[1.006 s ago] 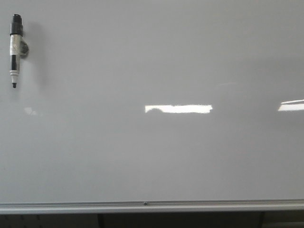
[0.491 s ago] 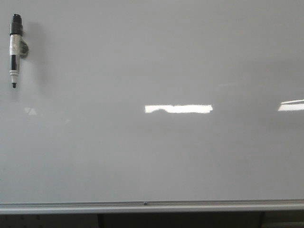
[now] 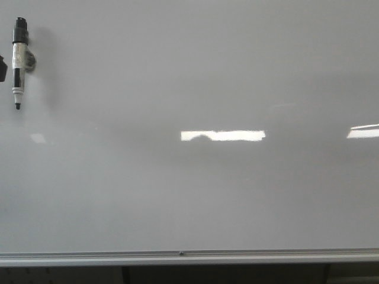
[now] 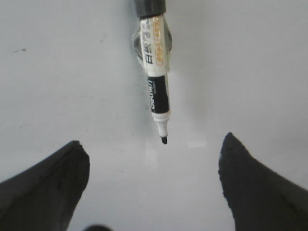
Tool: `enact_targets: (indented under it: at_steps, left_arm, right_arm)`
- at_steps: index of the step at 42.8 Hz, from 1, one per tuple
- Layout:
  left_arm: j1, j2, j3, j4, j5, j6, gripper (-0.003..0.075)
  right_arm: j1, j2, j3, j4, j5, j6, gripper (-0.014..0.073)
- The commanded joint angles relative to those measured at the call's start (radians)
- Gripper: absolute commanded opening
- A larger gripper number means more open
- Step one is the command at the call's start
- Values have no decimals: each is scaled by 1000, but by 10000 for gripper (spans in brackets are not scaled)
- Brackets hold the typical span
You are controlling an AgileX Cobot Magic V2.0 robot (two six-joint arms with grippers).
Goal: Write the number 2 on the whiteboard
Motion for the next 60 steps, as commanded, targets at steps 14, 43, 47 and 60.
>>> enact_targets:
  at_steps: [14,43,47,60]
  left_arm:
    - [-8,191,-182,-8,-82,-1,545]
    - [-8,300,-270,-1,-59,-1,265]
    - [-8,300,-270,-1,-59,-1,183]
    - [-8,229,-307,0,154,-1,-15]
  right_arm:
    - [-4,8,-28,0,-79,-11,622]
    - [-4,8,-28,0,-89,-11,622]
    - [-4,8,-28,0,-89,-11,622]
    - [-4,8,-28,0,-77,-11,622]
